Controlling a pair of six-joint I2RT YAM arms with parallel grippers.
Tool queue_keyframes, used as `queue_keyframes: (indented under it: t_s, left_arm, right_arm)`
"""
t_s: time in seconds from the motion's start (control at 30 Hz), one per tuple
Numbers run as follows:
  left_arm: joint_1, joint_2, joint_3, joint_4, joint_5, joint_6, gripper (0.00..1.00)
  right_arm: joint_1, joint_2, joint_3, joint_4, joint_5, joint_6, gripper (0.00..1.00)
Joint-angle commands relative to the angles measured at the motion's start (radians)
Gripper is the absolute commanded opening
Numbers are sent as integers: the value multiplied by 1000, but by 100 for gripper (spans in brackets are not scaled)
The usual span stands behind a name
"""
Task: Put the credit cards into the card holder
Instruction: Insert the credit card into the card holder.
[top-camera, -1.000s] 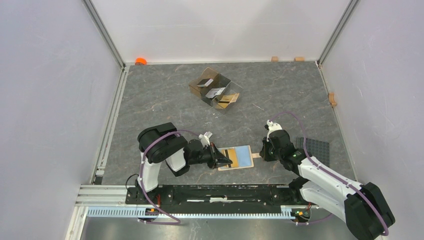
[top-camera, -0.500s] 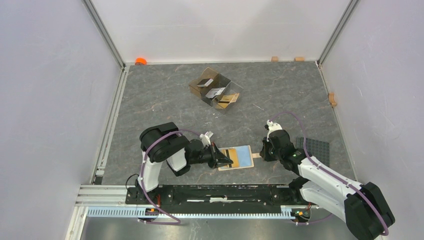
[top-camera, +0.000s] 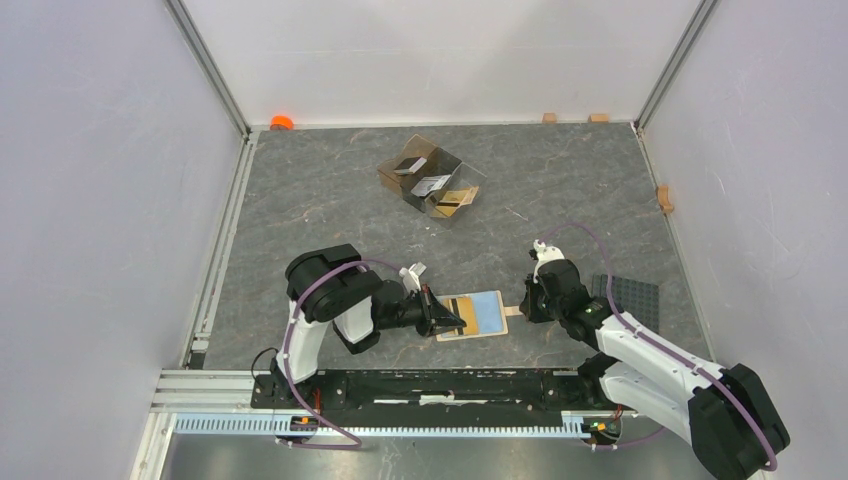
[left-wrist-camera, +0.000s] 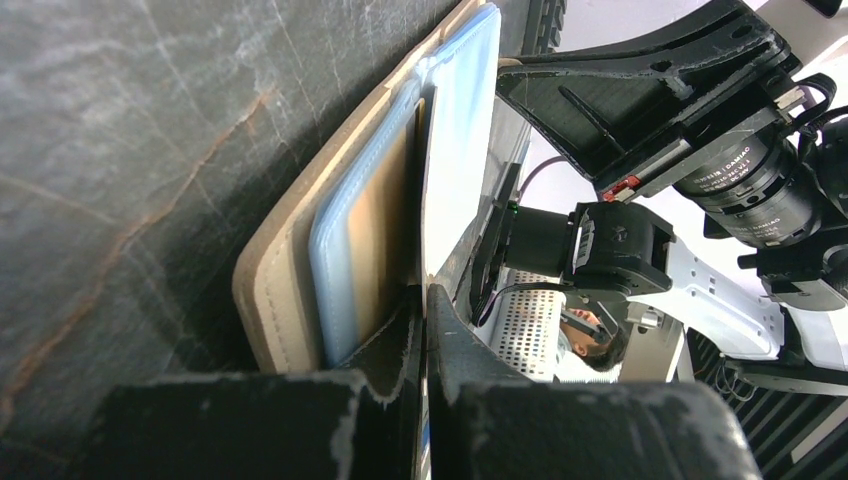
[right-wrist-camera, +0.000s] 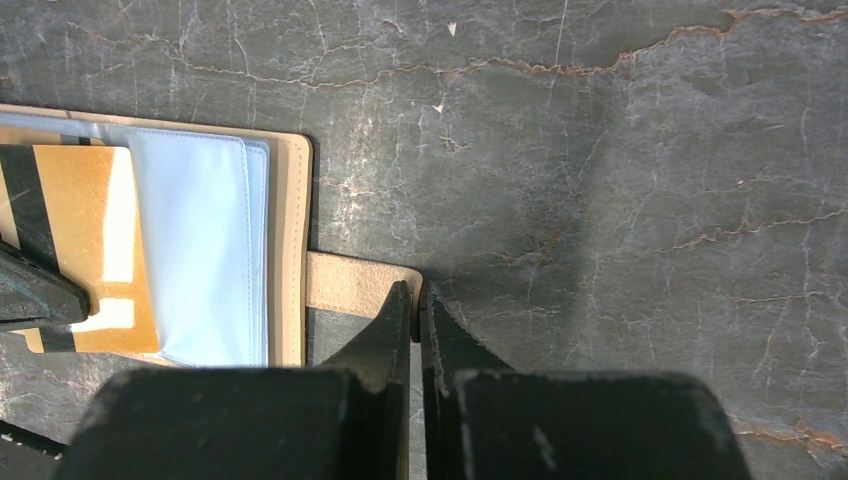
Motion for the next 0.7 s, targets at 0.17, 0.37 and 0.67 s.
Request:
queue_keyframes:
  t_s: [0.17,0.37,0.67]
  left_arm:
    - [7,90,53,-175,8,45,2]
    - [35,91,55,-197,23,70,2]
    - [61,73,82,-285,79,133,2]
  right_arm:
    - [0,15,17,-50,39,-4,0]
    - [0,22,20,-49,40,-5,0]
    - [0,19,18,-51,40,-3,0]
